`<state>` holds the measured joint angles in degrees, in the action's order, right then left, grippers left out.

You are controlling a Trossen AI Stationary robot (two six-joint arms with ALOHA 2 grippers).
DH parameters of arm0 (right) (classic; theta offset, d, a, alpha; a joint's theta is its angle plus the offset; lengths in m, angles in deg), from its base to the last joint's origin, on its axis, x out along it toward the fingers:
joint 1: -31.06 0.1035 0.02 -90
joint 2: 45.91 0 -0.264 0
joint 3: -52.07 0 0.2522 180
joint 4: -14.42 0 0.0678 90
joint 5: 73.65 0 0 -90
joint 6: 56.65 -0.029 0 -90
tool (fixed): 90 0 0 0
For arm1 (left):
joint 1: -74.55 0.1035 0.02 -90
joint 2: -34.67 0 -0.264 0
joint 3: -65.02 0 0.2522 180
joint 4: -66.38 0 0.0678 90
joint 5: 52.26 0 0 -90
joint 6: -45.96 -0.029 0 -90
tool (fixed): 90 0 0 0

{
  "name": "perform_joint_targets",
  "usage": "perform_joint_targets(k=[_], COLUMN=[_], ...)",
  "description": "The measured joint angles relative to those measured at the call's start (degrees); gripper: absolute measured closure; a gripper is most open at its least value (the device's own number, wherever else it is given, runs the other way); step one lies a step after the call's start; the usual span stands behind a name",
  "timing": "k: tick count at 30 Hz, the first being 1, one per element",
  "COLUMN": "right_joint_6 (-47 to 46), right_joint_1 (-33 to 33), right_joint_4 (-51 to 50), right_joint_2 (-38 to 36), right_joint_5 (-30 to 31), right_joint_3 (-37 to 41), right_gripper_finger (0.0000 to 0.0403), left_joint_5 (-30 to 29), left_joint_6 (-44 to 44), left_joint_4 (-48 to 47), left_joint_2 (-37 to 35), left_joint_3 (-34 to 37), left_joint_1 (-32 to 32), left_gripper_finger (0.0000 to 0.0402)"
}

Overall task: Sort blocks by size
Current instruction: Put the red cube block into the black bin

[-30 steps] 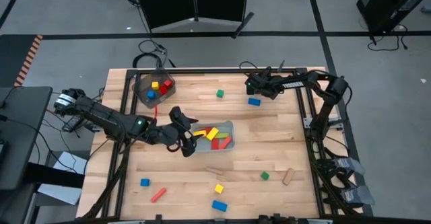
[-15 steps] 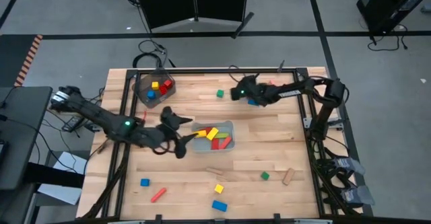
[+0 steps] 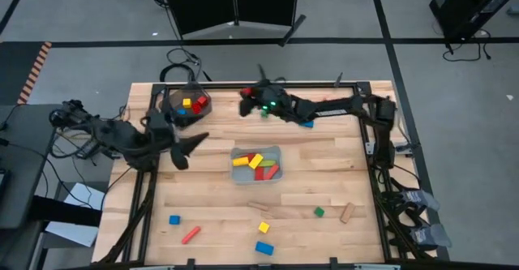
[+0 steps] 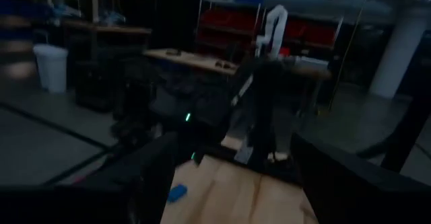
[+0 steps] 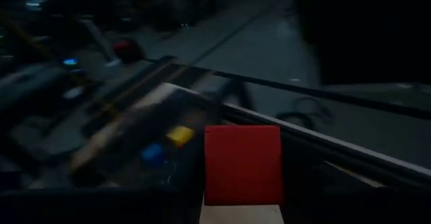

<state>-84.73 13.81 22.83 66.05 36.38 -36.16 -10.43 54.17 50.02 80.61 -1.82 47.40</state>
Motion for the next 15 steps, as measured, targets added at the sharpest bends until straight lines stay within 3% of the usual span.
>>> perform_joint_targets(k=[3, 15], right_joint_6=[1.16, 2.14], right_joint_1=[0.53, 0.60], right_joint_4=[-0.26, -10.71], right_joint_2=[6.61, 31.81], right_joint_5=[-3.69, -8.39], right_joint_3=[-9.83, -46.40], right_gripper_finger=[0.0258, 0.0258], left_joint_5=[0.03, 0.32], left_joint_6=[-0.43, -0.67], left_joint_4=[0.11, -0.57], left_joint_2=[-2.05, -3.31], left_joint_3=[0.00, 0.00], left_joint_1=[0.00, -0.02], left_gripper_finger=[0.0106, 0.0106])
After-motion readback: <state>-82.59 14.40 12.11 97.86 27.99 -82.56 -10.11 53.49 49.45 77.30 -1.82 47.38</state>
